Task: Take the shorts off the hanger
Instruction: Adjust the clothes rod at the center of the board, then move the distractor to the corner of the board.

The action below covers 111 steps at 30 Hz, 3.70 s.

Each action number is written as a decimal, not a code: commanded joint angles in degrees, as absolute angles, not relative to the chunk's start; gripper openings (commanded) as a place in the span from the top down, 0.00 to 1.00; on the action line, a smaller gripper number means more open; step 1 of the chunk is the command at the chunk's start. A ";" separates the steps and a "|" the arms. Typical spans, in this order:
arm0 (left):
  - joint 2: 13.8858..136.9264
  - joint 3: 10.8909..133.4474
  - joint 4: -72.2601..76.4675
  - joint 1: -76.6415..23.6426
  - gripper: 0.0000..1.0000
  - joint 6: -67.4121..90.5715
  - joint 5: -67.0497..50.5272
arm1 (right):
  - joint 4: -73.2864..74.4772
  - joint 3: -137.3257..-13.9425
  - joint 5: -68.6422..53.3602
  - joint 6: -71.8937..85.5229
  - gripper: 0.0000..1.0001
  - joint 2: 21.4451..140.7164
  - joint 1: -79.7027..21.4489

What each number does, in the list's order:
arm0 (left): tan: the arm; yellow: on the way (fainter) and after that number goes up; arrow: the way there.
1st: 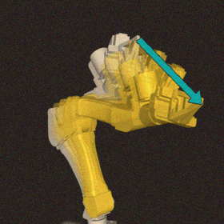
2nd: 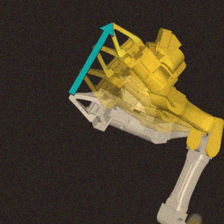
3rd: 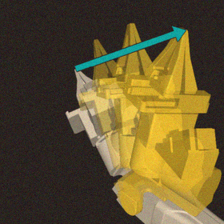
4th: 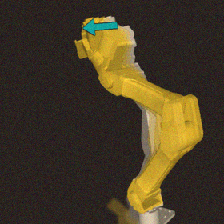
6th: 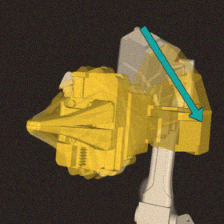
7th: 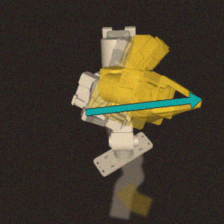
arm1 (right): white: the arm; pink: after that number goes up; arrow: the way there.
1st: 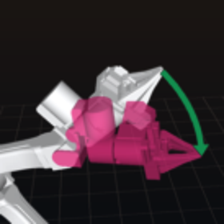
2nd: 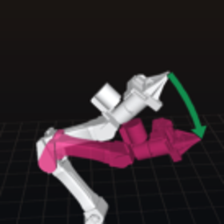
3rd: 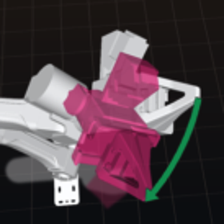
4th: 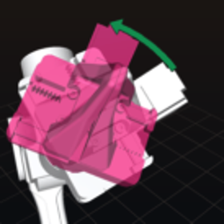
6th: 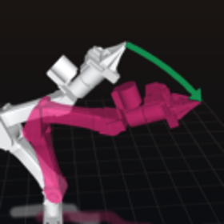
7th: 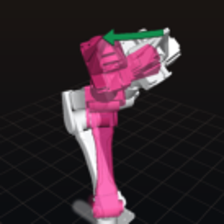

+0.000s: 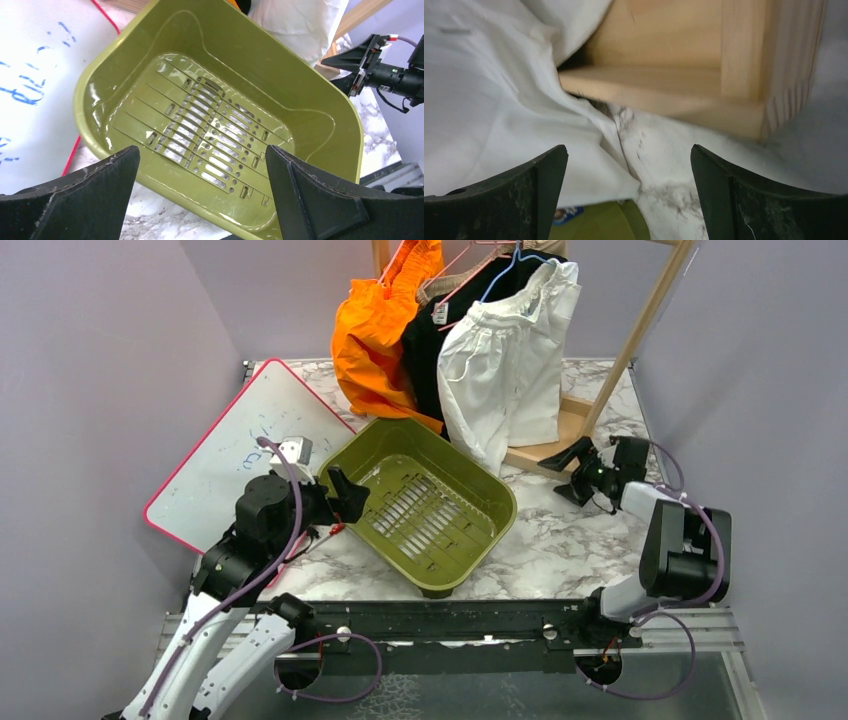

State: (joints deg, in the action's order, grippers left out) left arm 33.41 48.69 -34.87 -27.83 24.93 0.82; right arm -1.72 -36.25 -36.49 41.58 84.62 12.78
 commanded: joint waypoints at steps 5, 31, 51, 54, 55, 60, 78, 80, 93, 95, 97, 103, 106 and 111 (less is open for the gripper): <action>30.80 51.58 -42.97 -27.98 0.01 31.46 8.88 | -12.50 -52.80 -24.31 45.74 0.10 98.00 12.73; 38.77 49.44 -45.02 -27.95 0.01 36.67 31.89 | 9.84 -44.18 -48.73 26.39 0.04 68.56 11.51; 63.46 58.18 -28.48 -0.73 0.01 24.20 -1.60 | 18.75 -38.32 -47.33 25.21 0.03 57.04 10.72; 63.64 56.14 -28.34 0.41 0.01 25.74 -0.89 | 19.91 -38.44 -46.76 24.90 0.03 57.15 10.72; 63.19 55.43 -28.36 0.75 0.01 26.17 -0.16 | 20.08 -38.37 -46.55 24.88 0.03 57.09 10.72; 58.12 51.75 -30.53 1.41 0.01 29.58 1.15 | 19.93 -37.89 -45.24 25.20 0.03 56.99 10.72; 52.51 35.97 -27.78 1.49 0.01 40.93 13.72 | 20.20 -37.61 -42.69 25.47 0.03 58.65 10.72; 53.43 36.31 -25.72 1.64 0.01 41.29 13.83 | 20.15 -37.46 -42.84 25.38 0.03 58.62 10.72; 67.57 40.10 -13.83 5.69 0.01 37.82 12.83 | 20.21 -37.00 -42.64 25.22 0.02 58.64 10.72; 69.78 42.25 -12.86 5.92 0.01 36.23 11.94 | 19.98 -36.88 -42.73 25.31 0.03 58.83 10.73; 71.83 44.09 -11.74 6.04 0.01 35.32 9.45 | 19.82 -36.73 -42.82 25.40 0.02 59.06 10.72; 79.03 46.70 -5.34 5.99 0.04 37.27 -2.23 | 19.95 -36.97 -42.61 25.43 0.02 59.25 10.72; 83.49 49.46 -4.95 5.72 0.07 37.19 -8.96 | 20.23 -37.13 -42.53 25.38 0.02 59.41 10.72; 89.90 52.39 -3.66 5.40 0.07 36.12 -9.84 | 20.54 -37.45 -42.49 25.35 0.02 59.33 10.72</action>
State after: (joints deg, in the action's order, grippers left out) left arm 85.49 49.30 -9.23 5.04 38.22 -7.84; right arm 19.84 -37.30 -43.16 25.85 59.24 10.83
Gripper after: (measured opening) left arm 0.933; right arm 0.976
